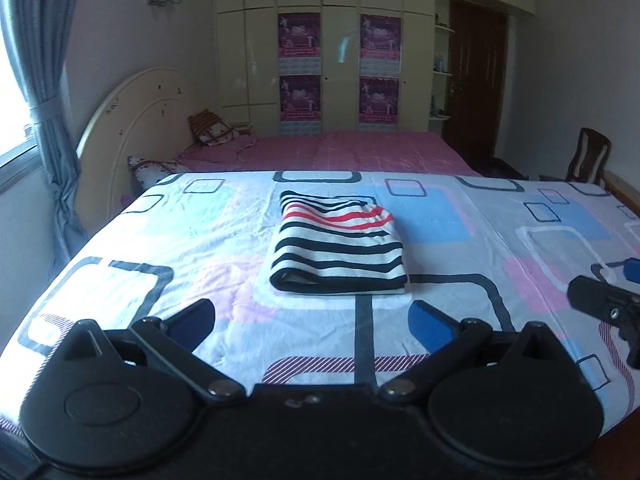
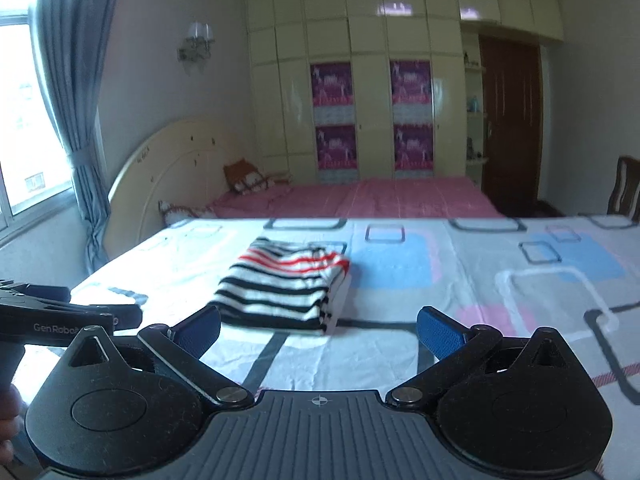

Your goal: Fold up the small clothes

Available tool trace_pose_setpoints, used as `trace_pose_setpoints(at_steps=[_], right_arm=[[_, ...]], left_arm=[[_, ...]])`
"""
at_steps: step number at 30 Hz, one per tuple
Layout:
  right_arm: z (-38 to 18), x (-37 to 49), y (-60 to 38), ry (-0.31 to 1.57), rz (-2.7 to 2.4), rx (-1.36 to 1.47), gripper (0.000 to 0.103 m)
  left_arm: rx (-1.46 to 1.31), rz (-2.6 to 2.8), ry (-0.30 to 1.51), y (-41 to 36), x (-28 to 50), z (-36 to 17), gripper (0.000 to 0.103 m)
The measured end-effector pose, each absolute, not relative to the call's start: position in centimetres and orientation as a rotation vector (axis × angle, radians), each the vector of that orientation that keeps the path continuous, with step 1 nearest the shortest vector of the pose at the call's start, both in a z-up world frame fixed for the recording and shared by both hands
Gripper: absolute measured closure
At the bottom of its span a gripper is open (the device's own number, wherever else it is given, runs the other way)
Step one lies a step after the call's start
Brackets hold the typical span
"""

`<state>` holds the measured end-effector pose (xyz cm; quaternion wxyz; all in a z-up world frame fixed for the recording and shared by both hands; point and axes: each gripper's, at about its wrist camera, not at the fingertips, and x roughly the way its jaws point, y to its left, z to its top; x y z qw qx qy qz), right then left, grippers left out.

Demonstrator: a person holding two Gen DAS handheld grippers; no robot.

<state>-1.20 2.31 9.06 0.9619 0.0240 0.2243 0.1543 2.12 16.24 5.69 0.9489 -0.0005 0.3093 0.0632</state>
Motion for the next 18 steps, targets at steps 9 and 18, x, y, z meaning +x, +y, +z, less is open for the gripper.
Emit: trace_pose_setpoints(at_steps=[9, 18], right_arm=[[9.9, -2.5, 1.7, 0.416, 0.309, 0.051, 0.0], [9.7, -2.5, 1.2, 0.417, 0.308, 0.053, 0.0]], left_arm=[[-0.008, 0.154, 0.591, 15.7, -0.1, 7.3, 0.0], [-0.013, 0.168, 0.581, 15.3, -0.5, 7.3, 0.0]])
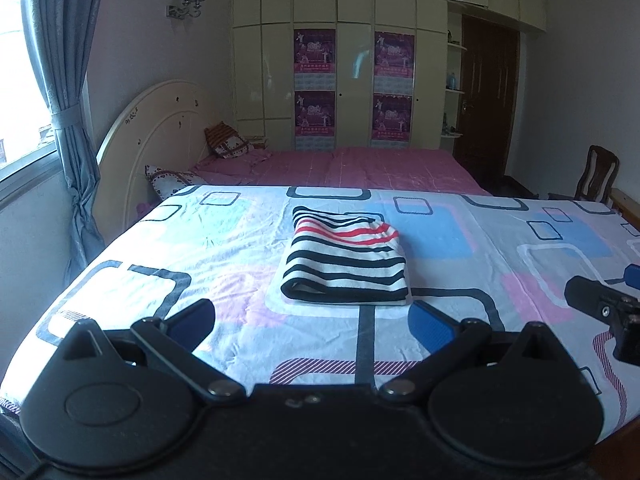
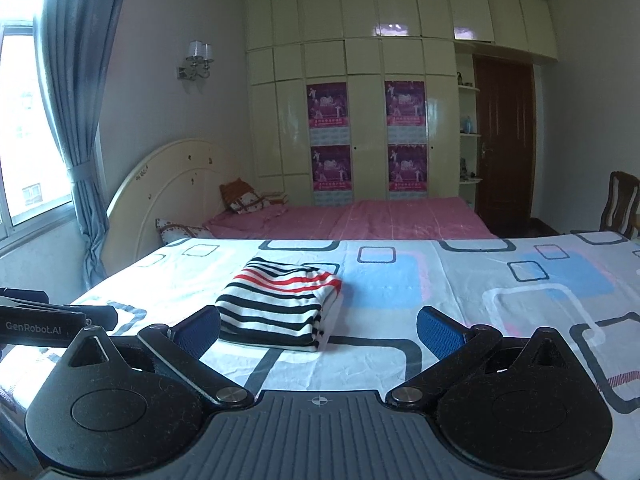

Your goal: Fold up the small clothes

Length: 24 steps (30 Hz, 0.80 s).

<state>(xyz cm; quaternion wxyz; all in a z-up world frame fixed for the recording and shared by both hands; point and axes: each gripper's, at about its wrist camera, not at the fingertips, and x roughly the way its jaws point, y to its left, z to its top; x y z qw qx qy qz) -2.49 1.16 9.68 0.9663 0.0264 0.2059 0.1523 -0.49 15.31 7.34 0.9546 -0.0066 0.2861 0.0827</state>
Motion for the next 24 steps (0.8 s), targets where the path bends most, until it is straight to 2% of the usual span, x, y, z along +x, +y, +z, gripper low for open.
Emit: trace_pose_setpoints(at_steps=[24], right_arm=[[9.5, -1.95, 1.78, 0.408, 0.327, 0.035, 0.0]], left_arm=[[-0.02, 0.191, 0.58, 15.96, -0.36, 7.26, 0.0]])
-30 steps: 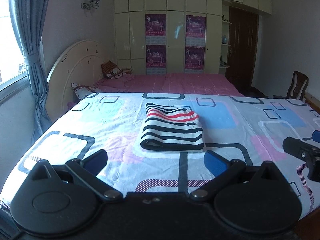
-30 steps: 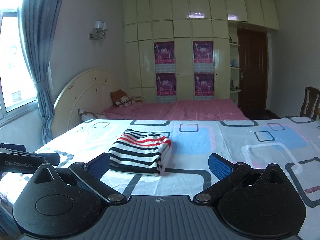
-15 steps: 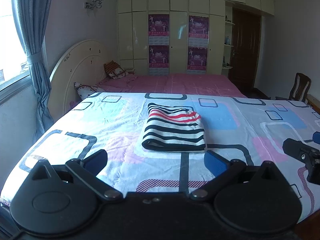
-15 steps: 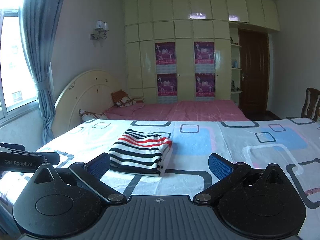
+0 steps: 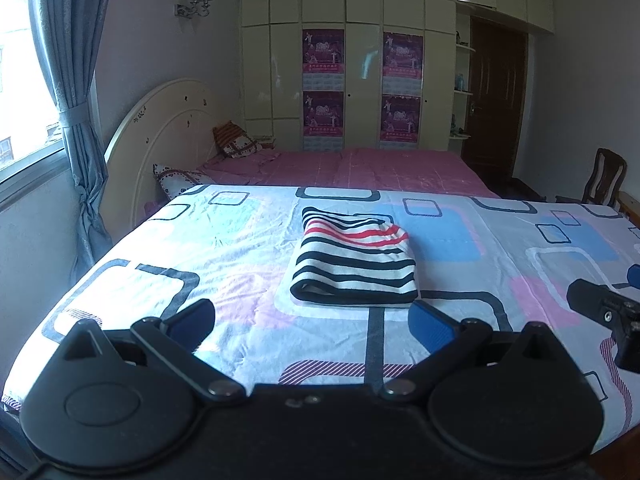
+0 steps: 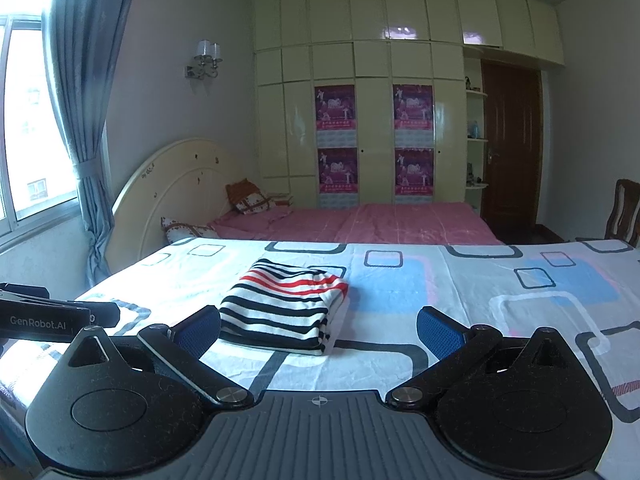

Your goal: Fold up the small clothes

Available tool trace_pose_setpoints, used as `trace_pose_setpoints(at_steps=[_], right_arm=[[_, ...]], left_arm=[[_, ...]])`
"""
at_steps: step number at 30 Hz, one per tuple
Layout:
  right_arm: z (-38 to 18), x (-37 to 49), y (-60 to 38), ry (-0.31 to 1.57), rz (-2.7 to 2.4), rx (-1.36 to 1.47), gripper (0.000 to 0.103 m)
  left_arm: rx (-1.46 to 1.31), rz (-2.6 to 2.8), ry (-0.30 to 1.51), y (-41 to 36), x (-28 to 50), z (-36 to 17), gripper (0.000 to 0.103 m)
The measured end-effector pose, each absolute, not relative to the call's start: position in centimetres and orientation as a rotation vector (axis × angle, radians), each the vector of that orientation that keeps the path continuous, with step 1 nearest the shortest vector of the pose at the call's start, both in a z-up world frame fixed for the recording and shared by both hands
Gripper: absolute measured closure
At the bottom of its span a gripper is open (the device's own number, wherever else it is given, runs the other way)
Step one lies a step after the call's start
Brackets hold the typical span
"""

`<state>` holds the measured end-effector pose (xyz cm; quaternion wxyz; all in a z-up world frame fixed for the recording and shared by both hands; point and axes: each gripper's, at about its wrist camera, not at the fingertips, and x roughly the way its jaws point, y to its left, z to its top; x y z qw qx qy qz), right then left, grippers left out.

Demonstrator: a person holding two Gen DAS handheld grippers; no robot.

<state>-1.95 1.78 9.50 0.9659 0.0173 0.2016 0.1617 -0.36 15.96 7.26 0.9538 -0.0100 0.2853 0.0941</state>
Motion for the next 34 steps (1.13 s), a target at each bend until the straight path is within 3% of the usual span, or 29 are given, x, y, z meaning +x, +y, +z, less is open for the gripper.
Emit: trace_pose_setpoints(at_steps=[24, 30, 34], right_arm=[[9.1, -1.2, 1.7, 0.418, 0.339, 0.034, 0.0], [8.7, -0.3, 1.7, 0.424, 0.33, 0.034, 0.0], [7.8, 1.0, 1.6, 0.455, 0.304, 0.038, 0.0]], left_arm=[[-0.029, 0.188, 0.59, 16.3, 0.0, 6.9, 0.0], [-0.06, 0.147, 0.564, 16.8, 0.9, 6.3, 0.005], [-0.051, 0.162, 0.594, 17.3, 2.7, 5.6, 0.0]])
